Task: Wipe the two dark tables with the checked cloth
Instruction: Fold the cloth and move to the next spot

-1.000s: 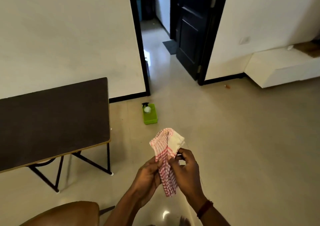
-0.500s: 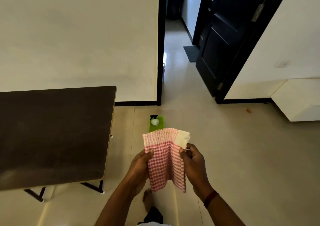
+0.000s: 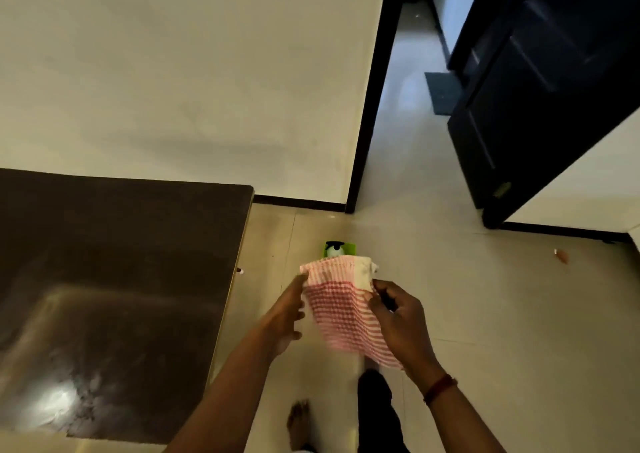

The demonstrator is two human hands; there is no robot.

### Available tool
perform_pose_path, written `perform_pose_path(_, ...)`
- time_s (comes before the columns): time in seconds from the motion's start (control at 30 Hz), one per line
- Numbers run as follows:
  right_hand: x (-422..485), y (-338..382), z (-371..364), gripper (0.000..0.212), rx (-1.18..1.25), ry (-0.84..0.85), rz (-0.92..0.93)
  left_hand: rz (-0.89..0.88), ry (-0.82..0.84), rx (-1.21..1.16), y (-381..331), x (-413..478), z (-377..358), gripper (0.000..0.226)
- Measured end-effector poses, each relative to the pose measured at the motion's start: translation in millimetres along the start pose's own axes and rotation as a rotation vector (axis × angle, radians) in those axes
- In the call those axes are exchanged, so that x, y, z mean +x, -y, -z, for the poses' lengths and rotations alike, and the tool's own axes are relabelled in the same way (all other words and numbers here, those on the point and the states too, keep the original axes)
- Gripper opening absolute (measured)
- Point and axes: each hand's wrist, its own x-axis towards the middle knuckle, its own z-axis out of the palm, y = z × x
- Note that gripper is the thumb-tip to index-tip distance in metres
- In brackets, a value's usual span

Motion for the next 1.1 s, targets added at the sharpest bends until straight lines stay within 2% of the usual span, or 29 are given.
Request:
perform_pose_path(0.1, 45.5, -7.3, -0.5, 0.024, -0.105, 0.065, 0.086, 0.136, 0.013, -0.124, -32.0, 39.0, -9.3, 0.097)
perform_pose_path(0.17, 75.7, -16.0, 0.6, 0.024, -0.222, 0.11, 0.212, 0.178, 0.067, -0.144, -55.3, 65.4, -19.3, 0.096)
perform_pose_path(0.23, 96.8, -23.3, 1.2, 0.026, -0.373, 0.17, 0.354, 0.192, 0.084, -0.142, -72.9, 88.6, -28.8, 0.084)
perform_pose_path(0.33, 129.9, -35.7, 3.6, 0.03, -0.513, 0.253, 0.448, 0.238, -0.031, -0.124, -95.4, 131.3, -39.7, 0.066)
perform_pose_path(0.5, 174.4, -61.7, -3.2, 0.028, -0.554, 0.387, 0.473, 0.114, -0.226, 0.012, -120.6, 179.6, -48.2, 0.023)
perform_pose_path(0.63, 203.6, -87.5, -9.0, 0.029, -0.514, 0.446, 0.347, 0.022, -0.199, 0.084, -133.1, 213.2, -45.5, 0.033)
perform_pose_path(0.77, 235.6, -124.9, -16.9, 0.03, -0.453, 0.529, 0.197, -0.049, -0.139, 0.093, -121.2, 257.6, -33.3, 0.053)
perform_pose_path(0.83, 249.9, -148.3, -22.7, 0.03, -0.29, 0.513, 0.023, -0.069, -0.116, 0.11, -111.1, 281.0, -27.0, 0.053)
perform_pose_path(0.9, 265.9, -170.7, -30.0, 0.031, -0.141, 0.399, -0.229, -0.09, -0.07, 0.138, -100.1, 303.0, -20.1, 0.053)
perform_pose_path(1.0, 297.5, -230.7, -46.5, 0.034, -0.077, 0.224, -0.528, -0.07, 0.044, 0.185, -81.4, 345.7, -8.2, 0.056)
perform_pose_path(1.1, 325.2, -296.4, -67.4, 0.047, -0.01, 0.256, -0.785, 0.03, 0.16, 0.163, -60.3, 387.8, 4.4, 0.063)
